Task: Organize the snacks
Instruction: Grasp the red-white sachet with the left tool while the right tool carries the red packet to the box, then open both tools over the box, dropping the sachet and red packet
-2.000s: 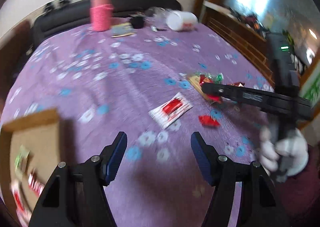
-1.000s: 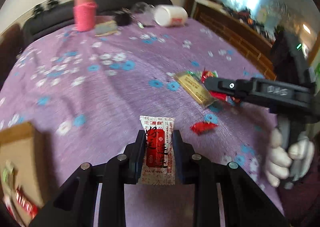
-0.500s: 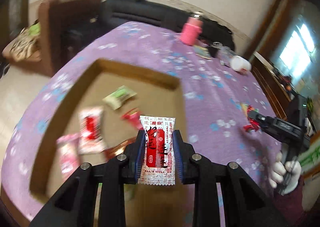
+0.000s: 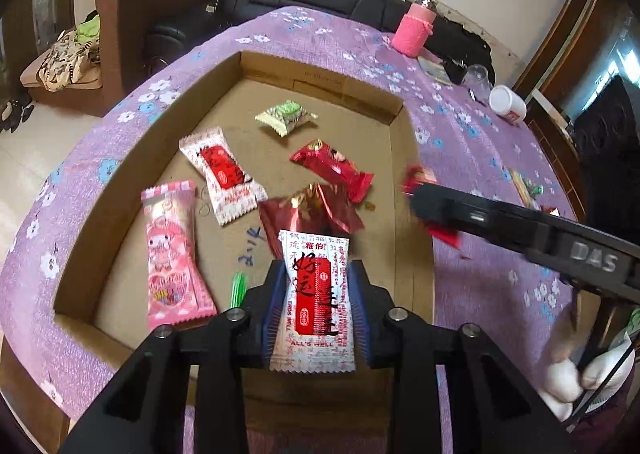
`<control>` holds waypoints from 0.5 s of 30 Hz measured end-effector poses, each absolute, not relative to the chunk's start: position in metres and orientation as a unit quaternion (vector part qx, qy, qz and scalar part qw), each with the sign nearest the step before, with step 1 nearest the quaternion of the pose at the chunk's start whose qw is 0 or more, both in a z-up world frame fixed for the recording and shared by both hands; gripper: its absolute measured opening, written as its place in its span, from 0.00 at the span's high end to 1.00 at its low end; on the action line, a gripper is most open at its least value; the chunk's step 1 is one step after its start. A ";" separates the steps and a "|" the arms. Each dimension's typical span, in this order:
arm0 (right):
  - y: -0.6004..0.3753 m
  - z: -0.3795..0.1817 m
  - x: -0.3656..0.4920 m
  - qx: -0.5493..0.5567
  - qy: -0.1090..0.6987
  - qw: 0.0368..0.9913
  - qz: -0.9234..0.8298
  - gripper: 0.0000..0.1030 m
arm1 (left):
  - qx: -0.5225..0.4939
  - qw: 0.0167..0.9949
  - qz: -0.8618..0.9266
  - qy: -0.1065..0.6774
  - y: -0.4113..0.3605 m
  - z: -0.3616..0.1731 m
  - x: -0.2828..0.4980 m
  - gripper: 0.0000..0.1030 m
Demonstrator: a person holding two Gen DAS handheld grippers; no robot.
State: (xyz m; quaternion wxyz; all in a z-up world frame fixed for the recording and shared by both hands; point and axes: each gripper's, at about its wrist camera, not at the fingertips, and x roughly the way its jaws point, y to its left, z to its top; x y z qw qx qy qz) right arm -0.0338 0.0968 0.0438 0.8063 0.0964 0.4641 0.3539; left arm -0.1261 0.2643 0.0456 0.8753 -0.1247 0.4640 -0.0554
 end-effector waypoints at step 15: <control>0.119 0.046 -0.032 0.023 0.442 0.849 0.288 0.66 | -0.174 0.896 -0.061 0.403 0.292 0.079 -0.157 0.40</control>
